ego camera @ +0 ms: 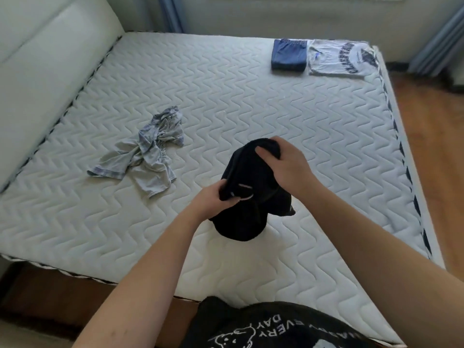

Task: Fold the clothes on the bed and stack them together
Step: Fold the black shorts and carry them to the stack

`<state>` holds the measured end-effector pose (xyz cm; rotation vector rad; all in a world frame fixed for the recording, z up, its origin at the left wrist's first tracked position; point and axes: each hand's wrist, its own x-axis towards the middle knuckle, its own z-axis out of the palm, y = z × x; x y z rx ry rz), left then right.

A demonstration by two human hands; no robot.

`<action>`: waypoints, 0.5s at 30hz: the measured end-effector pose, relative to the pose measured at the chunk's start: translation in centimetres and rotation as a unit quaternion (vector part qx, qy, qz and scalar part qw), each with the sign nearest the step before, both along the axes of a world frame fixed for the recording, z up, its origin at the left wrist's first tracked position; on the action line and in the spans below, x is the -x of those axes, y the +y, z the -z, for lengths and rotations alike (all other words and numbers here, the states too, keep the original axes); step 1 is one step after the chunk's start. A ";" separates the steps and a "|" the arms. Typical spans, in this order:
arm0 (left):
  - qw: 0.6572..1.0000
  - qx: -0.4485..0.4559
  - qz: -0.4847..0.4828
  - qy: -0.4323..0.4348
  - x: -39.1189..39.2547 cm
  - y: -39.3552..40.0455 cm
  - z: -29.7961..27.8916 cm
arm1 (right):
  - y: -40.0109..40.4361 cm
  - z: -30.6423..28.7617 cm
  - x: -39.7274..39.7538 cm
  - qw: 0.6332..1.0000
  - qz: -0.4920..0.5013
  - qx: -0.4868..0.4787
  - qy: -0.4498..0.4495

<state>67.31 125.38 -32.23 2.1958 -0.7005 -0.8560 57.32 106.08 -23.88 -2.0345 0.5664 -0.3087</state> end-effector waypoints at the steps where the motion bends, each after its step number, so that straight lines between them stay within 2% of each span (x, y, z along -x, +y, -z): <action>1: 1.000 0.005 0.002 0.002 0.1 0.4 -0.2 | -0.1 -0.6 0.1 1.000 0.011 -0.006 -0.010; 5: 0.999 -0.012 0.031 0.003 -0.3 2.0 -0.9 | -1.5 -3.2 0.7 0.996 0.076 -0.027 -0.043; 9: 0.998 -0.031 0.057 -0.028 -2.9 3.0 -2.2 | -2.7 -5.2 1.4 0.992 0.114 0.011 -0.044; 15: 0.998 0.057 0.021 -0.023 -8.7 5.5 -8.8 | -3.7 -6.5 2.0 0.984 0.146 -0.075 -0.065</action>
